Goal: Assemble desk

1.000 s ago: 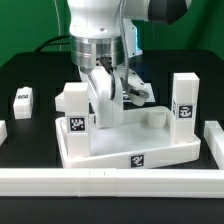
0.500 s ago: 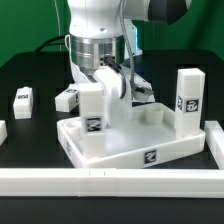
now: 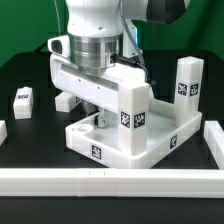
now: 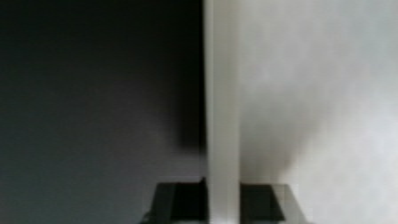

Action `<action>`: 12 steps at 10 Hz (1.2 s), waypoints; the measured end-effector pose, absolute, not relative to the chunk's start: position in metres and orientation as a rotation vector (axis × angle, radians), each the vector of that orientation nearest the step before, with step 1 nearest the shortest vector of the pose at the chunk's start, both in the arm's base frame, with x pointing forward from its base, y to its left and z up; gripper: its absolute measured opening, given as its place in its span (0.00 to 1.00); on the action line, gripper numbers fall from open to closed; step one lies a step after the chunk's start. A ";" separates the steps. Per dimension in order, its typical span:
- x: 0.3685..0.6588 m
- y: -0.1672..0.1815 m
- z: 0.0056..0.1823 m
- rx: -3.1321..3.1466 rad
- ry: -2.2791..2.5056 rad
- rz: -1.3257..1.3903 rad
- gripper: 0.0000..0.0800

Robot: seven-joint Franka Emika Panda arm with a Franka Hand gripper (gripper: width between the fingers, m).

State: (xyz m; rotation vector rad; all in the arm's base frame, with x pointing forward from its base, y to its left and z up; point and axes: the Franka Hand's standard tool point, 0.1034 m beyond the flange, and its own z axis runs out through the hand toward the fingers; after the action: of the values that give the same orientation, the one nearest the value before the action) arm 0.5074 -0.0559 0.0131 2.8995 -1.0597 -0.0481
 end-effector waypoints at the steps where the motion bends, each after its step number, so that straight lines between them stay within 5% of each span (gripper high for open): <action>1: 0.508 -0.056 0.013 2.938 -0.950 -0.051 0.09; 12: 0.517 -0.043 0.011 3.065 0.056 -0.062 0.09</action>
Offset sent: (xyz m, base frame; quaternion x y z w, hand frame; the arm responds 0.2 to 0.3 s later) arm 0.0000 0.0000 0.0000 0.0000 0.0000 -0.1938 0.9810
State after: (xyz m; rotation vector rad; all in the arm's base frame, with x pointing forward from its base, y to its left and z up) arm 0.5171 -0.0429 0.0107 3.0646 0.0564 -0.0622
